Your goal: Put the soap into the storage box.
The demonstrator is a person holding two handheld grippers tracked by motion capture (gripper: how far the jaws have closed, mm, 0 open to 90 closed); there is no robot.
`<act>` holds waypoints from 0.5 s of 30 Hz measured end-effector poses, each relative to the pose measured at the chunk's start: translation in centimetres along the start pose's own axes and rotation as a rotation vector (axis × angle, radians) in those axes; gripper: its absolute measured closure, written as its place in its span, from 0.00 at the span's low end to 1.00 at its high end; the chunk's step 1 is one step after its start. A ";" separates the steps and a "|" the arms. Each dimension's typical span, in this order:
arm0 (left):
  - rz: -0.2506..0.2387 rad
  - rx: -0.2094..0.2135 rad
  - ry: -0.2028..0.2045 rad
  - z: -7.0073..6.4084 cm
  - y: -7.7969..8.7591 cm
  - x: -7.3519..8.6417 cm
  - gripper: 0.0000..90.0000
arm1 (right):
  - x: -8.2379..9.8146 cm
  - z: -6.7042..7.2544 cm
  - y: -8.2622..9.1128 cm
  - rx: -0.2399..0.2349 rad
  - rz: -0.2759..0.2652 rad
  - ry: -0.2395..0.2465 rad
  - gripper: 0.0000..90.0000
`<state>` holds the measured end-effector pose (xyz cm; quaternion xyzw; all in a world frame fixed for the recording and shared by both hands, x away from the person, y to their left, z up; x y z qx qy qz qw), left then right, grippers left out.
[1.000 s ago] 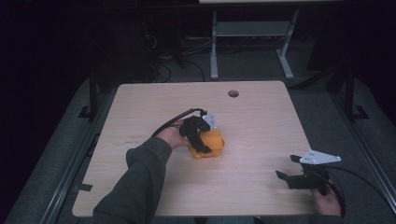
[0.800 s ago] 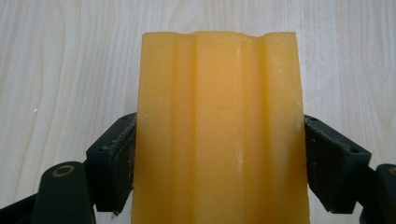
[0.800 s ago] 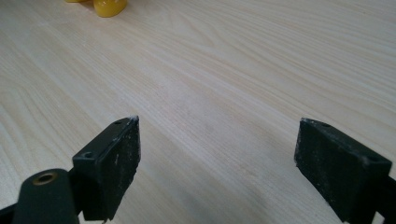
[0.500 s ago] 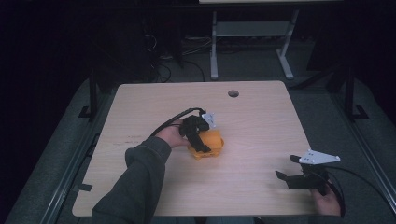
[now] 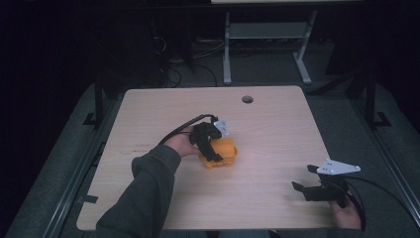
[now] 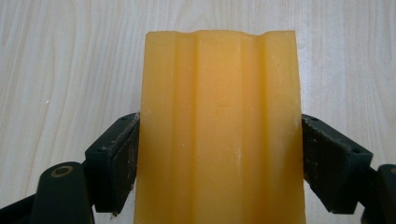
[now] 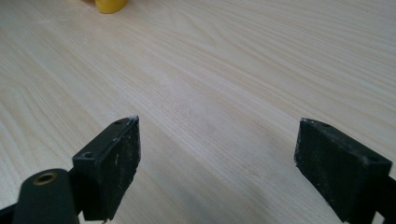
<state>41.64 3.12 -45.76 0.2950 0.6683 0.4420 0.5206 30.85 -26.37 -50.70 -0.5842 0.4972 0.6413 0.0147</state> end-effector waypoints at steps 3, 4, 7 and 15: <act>0.010 -0.005 -0.001 0.1 0.0 0.0 0.22 | 0.0 0.0 0.0 0.000 -0.001 0.000 0.15; 0.012 -0.008 -0.003 0.1 0.0 -0.1 0.23 | 0.0 0.0 0.0 -0.001 -0.001 0.000 0.15; 0.029 -0.012 -0.010 0.0 0.1 -0.2 0.23 | 0.0 0.0 0.0 -0.001 -0.001 -0.001 0.15; 0.002 -0.001 0.006 0.0 0.7 -0.4 0.20 | 0.0 0.0 0.0 -0.002 -0.002 0.003 0.15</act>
Point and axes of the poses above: each handheld gripper's, and its own axes: y roughly backward along the jaws, x roughly out of its underside, z roughly to its left, the point moved 8 cm from there along -y, roughly forward along the jaws, and after that the axes turned 14 degrees about y, right-handed, at the moved point
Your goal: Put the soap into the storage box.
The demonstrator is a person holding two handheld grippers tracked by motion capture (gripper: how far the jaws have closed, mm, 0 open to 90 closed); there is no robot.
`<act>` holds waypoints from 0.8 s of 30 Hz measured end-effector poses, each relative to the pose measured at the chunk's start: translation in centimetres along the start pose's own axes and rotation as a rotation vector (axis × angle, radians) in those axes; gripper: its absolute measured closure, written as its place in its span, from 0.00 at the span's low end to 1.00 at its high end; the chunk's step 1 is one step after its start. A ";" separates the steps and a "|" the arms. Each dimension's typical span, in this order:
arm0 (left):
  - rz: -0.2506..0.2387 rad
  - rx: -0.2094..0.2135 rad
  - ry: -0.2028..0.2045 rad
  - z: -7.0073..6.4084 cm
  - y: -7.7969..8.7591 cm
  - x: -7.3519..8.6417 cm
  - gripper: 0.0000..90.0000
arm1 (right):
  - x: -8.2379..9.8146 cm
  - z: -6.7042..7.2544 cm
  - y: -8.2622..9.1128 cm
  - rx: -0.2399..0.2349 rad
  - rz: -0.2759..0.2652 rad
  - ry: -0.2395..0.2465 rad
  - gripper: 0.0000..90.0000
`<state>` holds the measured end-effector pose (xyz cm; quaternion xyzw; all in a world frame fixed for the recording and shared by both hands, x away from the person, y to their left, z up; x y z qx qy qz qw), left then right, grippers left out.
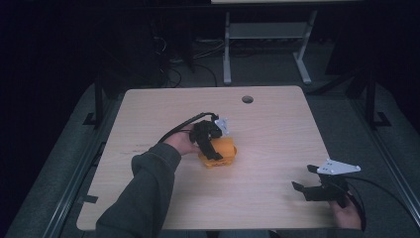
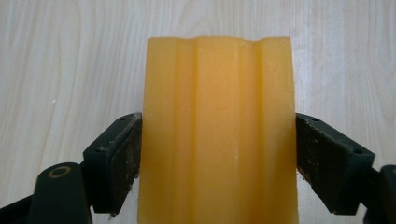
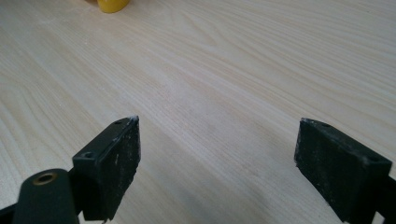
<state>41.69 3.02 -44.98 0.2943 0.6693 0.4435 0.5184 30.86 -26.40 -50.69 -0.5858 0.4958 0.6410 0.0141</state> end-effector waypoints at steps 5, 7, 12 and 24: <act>-0.002 -0.006 0.003 0.1 0.3 0.1 0.20 | 0.0 0.1 0.0 -0.001 0.002 -0.002 0.15; -0.002 -0.010 0.002 0.0 0.4 0.2 0.20 | -0.1 0.1 0.0 -0.001 0.002 -0.004 0.15; -0.007 -0.010 0.002 -0.1 0.7 0.2 0.20 | 0.0 0.1 -0.1 -0.002 0.004 0.002 0.15; -0.032 -0.015 0.005 -0.5 1.8 0.5 0.20 | 0.0 0.1 0.0 0.000 0.005 0.001 0.15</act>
Point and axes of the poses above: each handheld gripper's, and its own axes: y roughly backward along the jaws, x roughly out of its underside, z roughly to its left, the point moved 8 cm from there along -y, roughly forward along the jaws, and after that the axes turned 14 degrees about y, right-handed, at the moved point
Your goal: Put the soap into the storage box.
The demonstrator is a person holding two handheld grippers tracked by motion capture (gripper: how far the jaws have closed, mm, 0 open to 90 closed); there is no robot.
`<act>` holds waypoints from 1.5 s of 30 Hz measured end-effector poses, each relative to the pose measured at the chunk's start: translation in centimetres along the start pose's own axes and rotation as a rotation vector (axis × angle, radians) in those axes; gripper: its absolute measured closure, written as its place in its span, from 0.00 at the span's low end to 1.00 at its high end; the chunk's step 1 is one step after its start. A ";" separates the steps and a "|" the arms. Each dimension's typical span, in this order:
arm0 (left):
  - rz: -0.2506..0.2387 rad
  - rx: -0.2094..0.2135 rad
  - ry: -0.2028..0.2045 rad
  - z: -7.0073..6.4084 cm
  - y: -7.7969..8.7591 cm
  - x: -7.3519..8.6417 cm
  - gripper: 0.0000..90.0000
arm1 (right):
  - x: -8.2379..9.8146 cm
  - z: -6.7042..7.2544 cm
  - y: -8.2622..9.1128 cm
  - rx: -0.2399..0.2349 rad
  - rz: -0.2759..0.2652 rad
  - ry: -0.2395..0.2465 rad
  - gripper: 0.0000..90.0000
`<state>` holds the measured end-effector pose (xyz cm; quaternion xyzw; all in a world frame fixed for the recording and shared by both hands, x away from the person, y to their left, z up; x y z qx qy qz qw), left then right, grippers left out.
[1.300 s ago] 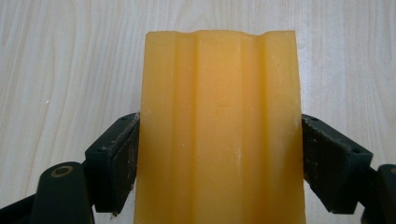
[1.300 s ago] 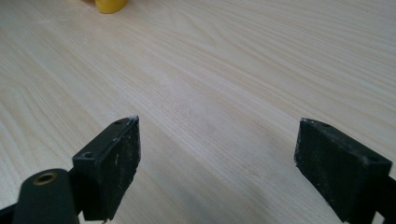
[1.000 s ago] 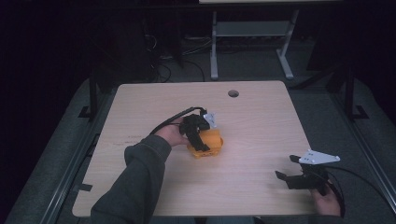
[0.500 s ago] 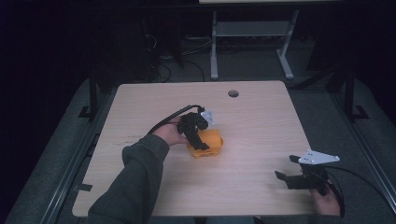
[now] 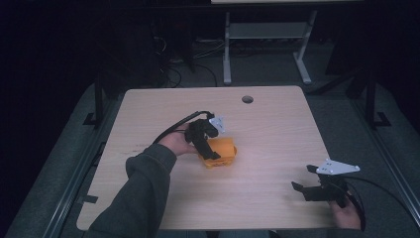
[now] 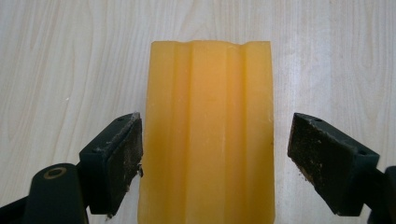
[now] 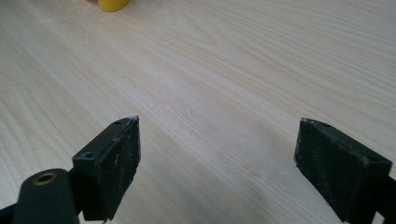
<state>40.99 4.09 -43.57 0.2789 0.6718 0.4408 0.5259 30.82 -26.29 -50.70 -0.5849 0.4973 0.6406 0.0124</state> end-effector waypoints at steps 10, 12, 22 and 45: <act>-0.006 -0.014 0.015 0.0 0.6 0.8 0.20 | 0.0 0.0 0.0 0.002 0.005 -0.007 0.15; -0.007 -0.018 0.014 -0.1 0.7 1.0 0.20 | 0.0 0.1 0.0 0.003 0.004 -0.006 0.15; -0.061 -0.009 0.054 -0.2 1.6 1.8 0.20 | 0.0 0.1 -0.2 0.004 0.007 -0.003 0.15; -0.071 -0.050 0.057 -1.2 2.5 4.7 0.20 | 0.1 0.1 -0.3 0.012 0.023 -0.003 0.15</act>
Point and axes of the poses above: each handheld gripper's, and its own axes: y roughly backward along the jaws, x roughly out of its underside, z roughly to its left, the point moved 8 cm from there along -y, roughly forward along the jaws, and after that the axes turned 14 degrees about y, right-handed, at the moved point
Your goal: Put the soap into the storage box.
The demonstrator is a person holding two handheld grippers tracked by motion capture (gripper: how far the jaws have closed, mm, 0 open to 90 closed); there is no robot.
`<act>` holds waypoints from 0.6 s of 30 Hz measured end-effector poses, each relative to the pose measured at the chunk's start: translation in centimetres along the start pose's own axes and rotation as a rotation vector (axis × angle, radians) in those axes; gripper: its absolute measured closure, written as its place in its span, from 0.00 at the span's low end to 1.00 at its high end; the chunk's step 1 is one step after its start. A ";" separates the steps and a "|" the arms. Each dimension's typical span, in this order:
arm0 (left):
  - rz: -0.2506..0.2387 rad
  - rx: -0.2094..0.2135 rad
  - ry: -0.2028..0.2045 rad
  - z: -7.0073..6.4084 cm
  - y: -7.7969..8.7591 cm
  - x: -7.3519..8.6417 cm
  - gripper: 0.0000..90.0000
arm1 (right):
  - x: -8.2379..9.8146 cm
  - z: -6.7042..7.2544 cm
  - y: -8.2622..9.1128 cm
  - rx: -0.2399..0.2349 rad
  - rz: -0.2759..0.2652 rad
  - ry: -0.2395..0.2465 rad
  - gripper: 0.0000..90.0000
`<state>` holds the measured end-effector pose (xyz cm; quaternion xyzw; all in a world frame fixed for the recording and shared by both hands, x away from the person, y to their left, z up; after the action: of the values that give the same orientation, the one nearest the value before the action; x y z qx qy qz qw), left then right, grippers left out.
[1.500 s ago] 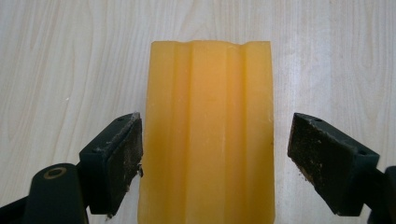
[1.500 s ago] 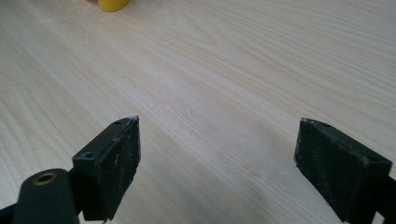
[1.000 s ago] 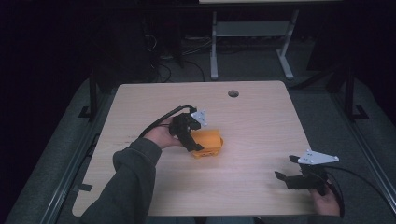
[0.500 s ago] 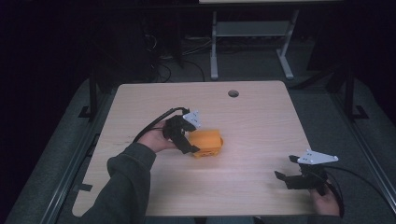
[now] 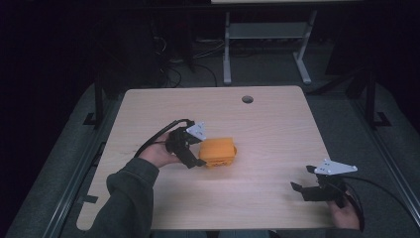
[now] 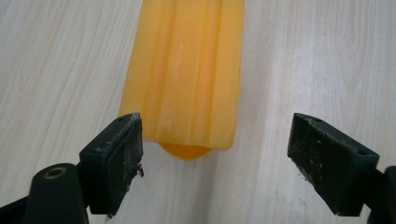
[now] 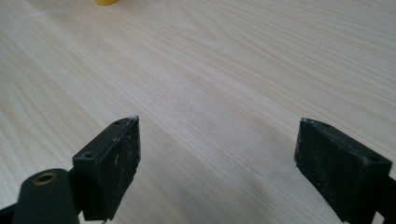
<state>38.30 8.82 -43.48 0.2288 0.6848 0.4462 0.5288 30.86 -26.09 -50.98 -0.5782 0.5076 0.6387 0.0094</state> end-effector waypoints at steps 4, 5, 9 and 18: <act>-0.023 -0.003 0.001 -0.1 0.4 0.5 0.20 | 0.0 0.0 0.0 0.003 0.002 -0.004 0.15; -0.031 -0.006 0.005 -0.1 0.5 0.6 0.20 | 0.0 0.0 0.0 0.003 0.004 -0.004 0.15; -0.025 -0.014 0.003 -0.2 0.8 1.3 0.20 | -0.1 0.1 -0.2 0.005 0.006 -0.002 0.15; -0.044 -0.001 0.011 -0.9 1.4 2.2 0.21 | 0.0 0.1 -0.1 0.008 0.010 -0.001 0.15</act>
<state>36.47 10.90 -43.41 0.2110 0.6922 0.4361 0.5350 30.90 -25.96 -51.05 -0.5752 0.5133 0.6369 0.0088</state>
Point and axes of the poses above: each handheld gripper's, and its own axes: y roughly backward along the jaws, x roughly out of its underside, z roughly to its left, the point moved 8 cm from there along -y, roughly forward along the jaws, and after that the axes turned 14 degrees about y, right-handed, at the moved point
